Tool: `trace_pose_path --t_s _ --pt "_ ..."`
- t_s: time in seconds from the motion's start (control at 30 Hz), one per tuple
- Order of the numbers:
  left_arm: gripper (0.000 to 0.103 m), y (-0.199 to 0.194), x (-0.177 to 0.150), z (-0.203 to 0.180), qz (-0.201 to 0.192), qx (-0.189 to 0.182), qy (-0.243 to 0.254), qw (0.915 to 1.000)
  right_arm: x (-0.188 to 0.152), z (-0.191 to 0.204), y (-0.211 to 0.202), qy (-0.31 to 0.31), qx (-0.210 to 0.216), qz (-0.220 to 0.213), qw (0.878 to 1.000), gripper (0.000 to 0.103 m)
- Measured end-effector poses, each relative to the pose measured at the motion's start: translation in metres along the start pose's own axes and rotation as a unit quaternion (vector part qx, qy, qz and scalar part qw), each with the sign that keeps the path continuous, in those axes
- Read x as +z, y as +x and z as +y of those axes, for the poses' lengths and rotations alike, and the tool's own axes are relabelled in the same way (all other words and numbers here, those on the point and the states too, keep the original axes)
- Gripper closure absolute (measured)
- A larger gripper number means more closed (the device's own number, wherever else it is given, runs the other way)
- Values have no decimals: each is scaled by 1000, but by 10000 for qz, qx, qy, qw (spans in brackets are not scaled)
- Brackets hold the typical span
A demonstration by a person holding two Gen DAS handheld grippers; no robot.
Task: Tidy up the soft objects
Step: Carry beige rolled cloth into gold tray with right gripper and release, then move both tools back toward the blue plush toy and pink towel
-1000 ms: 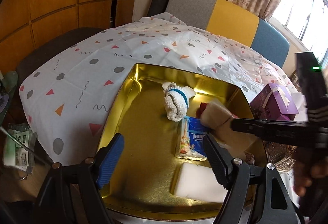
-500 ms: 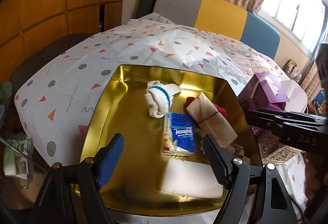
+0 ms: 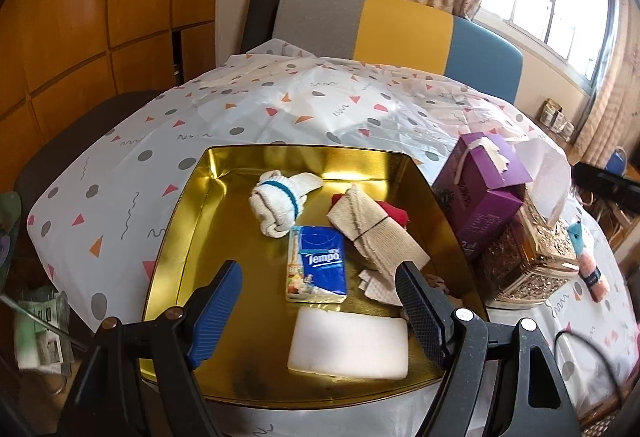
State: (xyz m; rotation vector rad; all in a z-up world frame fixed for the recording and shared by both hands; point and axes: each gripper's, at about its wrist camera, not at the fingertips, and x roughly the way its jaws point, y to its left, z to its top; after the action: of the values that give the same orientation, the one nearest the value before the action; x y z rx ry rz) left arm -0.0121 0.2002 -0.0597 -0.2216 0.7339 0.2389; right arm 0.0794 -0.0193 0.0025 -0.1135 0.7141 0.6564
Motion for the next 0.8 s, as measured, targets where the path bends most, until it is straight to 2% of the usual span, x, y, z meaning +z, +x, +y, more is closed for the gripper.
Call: trace_pose_path --t_s 0.2,0.4,0.67,0.8 --pt "24 -3 -2 -14 3 -53 175 9998 -8 -67 -27 700 -598 -111 9957 63" --pt "23 -6 -3 -29 10 -110 381 9992 -27 -135 -46 1375 -1290 -77 9820 63" --pt "24 -12 -2 -49 -75 -219 694 9973 -53 -216 -73 2331 -2076 -180 9499 63" --pt "23 -15 -2 -60 -97 -277 836 9961 -66 -257 -81 2715 -2533 -186 9283 63"
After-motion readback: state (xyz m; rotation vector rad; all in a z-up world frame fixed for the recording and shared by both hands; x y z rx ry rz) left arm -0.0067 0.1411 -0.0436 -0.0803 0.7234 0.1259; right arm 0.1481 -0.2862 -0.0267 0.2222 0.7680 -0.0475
